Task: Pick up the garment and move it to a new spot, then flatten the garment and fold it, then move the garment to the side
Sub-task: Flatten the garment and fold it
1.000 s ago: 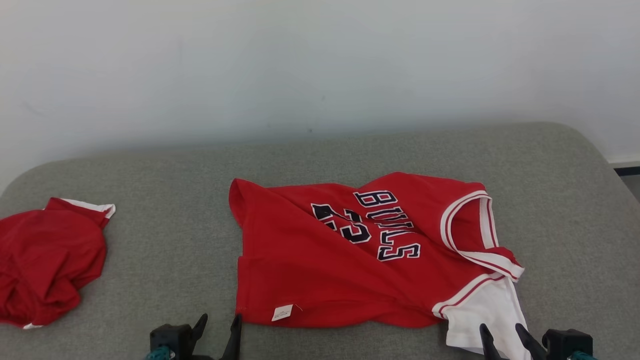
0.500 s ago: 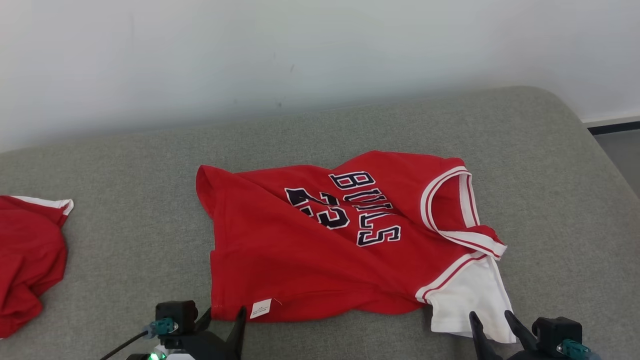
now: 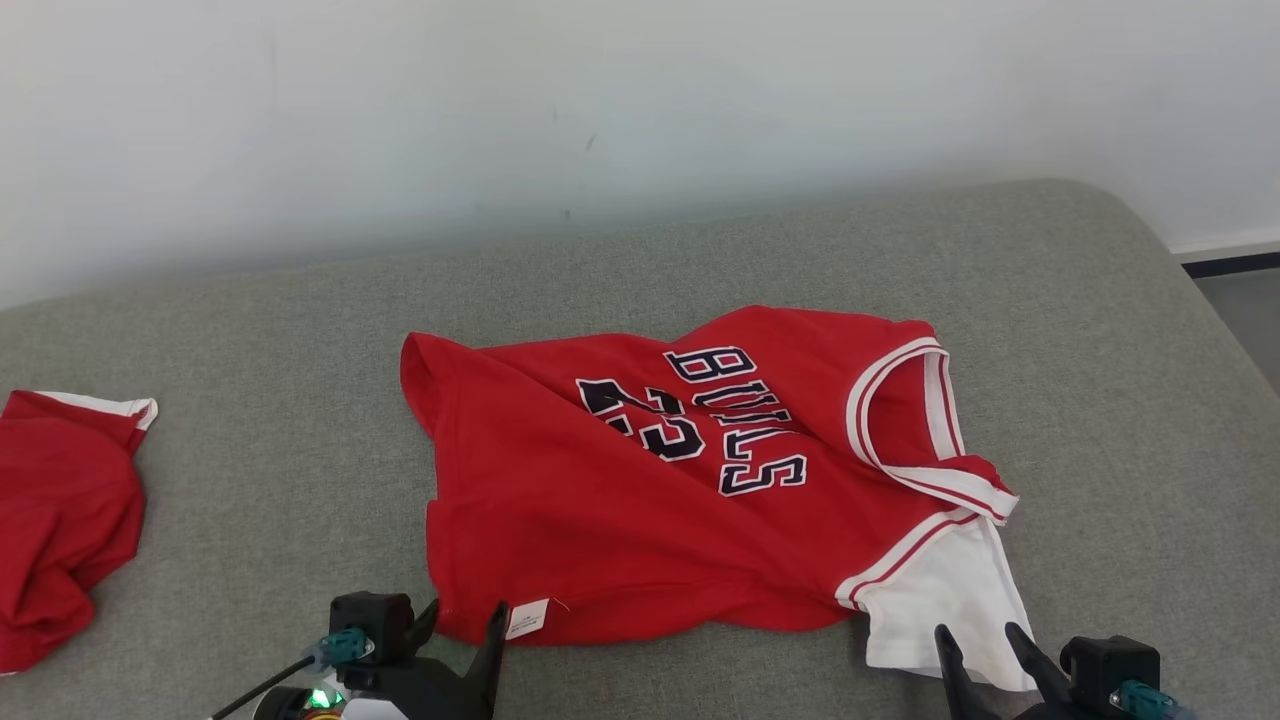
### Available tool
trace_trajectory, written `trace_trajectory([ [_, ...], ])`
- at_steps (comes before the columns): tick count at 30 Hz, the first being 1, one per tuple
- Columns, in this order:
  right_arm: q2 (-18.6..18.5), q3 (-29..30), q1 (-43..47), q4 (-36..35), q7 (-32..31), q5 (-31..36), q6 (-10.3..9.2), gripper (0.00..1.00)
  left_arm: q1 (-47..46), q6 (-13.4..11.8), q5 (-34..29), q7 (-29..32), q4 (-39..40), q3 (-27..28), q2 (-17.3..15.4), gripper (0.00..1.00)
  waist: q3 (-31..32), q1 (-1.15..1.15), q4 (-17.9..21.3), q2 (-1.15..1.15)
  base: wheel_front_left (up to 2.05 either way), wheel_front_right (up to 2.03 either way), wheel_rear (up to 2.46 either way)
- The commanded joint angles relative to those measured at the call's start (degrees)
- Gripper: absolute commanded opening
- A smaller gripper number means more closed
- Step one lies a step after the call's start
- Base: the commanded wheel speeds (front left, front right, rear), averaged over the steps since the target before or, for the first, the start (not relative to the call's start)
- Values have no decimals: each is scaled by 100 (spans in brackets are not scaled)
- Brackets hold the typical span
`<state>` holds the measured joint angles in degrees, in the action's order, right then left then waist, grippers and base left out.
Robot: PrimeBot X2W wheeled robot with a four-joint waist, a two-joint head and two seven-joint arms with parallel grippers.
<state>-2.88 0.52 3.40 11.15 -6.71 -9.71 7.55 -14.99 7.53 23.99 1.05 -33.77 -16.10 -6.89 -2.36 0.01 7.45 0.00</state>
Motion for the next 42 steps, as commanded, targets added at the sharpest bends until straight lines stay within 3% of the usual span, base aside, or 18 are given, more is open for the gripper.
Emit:
trace_trajectory([
  [1, -3, -11, -44, 11, 31, -24, -14, 100, -22, -19, -66, 26, 22, -50, -42, 100, 5, -1, -4, 0, 0, 0, 0],
  [18, -3, -67, -55, 78, 45, -58, -14, 100, 141, -71, 6, 290, 192, -269, -128, 97, 23, -1, 36, 0, 0, 0, 0],
  [19, -3, -71, -51, 79, 43, -61, -14, 100, 120, -76, 5, 280, 176, -277, -126, 70, 21, -1, 38, 0, 0, 0, 0],
  [21, -3, -87, -51, 81, 31, -62, -14, 100, 69, -94, -33, 303, 97, -307, -133, 31, 17, -1, 49, 0, 0, 0, 0],
  [23, -3, -107, -65, 80, 19, -56, -14, 100, 14, -115, -46, 297, 19, -316, -126, 4, 11, -1, 67, 0, 0, 0, 0],
  [24, -3, -110, -72, 73, 15, -52, -14, 100, -6, -132, -43, 283, -26, -315, -120, 0, 8, -1, 76, 0, 0, 0, 0],
  [35, -3, -43, -36, -40, -30, -51, -14, 100, -177, -433, -117, -183, -373, -222, -137, 0, -37, -1, 119, 0, 0, 0, 0],
  [42, -4, 333, 175, -341, -513, -206, -14, 100, 84, -542, -152, -565, -159, -231, -156, 0, -174, -1, -30, 0, 0, 0, 0],
])
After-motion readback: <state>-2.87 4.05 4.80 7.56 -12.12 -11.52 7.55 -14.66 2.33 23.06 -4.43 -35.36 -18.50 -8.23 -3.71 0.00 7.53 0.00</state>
